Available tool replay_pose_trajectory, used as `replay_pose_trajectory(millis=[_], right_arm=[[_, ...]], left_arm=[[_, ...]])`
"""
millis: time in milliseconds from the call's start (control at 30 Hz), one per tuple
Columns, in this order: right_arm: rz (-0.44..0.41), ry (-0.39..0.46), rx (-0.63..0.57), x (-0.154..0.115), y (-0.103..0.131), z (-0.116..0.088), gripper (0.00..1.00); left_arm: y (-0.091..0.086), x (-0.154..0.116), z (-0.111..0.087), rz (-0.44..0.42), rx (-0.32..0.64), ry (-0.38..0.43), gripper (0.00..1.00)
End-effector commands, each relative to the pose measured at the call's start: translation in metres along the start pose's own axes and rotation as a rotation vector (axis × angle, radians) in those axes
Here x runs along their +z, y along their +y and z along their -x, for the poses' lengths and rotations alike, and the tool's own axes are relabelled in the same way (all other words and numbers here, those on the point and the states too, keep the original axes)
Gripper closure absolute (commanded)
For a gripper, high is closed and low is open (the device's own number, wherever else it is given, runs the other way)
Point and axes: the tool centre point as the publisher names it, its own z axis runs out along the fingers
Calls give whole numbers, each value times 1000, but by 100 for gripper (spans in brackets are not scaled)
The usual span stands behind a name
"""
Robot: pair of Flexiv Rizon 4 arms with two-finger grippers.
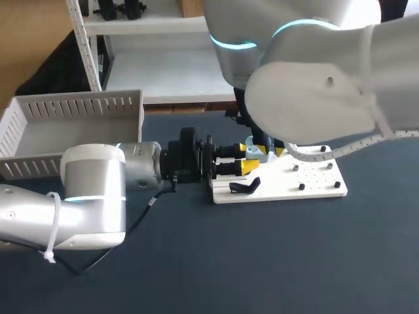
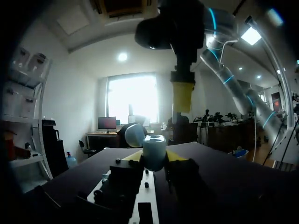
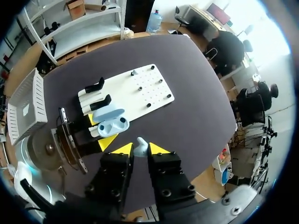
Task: Pick up each earbud case from the left stands, insert the matching earbuds, close the lid, and place the case in the box.
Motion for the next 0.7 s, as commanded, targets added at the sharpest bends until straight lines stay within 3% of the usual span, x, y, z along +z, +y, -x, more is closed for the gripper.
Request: replay_pose_trajectory(millis=[33,700], right_arm=[[-26,14,4,-2,12,7,100],[-9,41,91,4,20,20,100]], left_arm=[[0,-1,-1,0,3,-4,100],[0,-1,-1,0,3,-4,100]])
